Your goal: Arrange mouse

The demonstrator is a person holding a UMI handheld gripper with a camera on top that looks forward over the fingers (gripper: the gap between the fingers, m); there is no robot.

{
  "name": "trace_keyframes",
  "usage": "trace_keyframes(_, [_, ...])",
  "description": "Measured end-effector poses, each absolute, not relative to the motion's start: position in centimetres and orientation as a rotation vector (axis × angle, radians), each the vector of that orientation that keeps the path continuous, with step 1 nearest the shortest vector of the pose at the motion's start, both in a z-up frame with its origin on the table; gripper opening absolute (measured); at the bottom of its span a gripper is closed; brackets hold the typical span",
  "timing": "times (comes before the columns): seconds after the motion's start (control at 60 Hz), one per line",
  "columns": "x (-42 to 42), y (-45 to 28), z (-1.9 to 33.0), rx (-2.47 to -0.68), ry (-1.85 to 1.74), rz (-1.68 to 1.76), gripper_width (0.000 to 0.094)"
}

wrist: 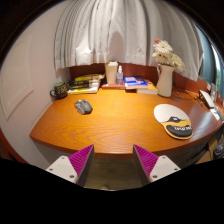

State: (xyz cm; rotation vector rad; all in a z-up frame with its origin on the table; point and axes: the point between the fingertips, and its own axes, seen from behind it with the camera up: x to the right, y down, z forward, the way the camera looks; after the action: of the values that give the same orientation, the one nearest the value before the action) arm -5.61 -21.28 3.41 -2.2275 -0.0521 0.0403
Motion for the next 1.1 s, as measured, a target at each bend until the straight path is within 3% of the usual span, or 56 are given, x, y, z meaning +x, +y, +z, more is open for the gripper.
trace_keyframes(0.383, [-18.7,-7.4,-0.7,-2.278,-0.146,0.127,0.0783])
trace_keyframes(0.817, [-19.3,5.1,-1.4,-2.312,-0.083,0.007,0.0764])
trace_keyframes(0.967, [-19.0,7.3,-1.5,-2.315,-0.002,0.019,0.0603])
trace_keyframes(1.1, [-18.7,8.0,-1.5,-2.315,0.035,0.023,0.0557])
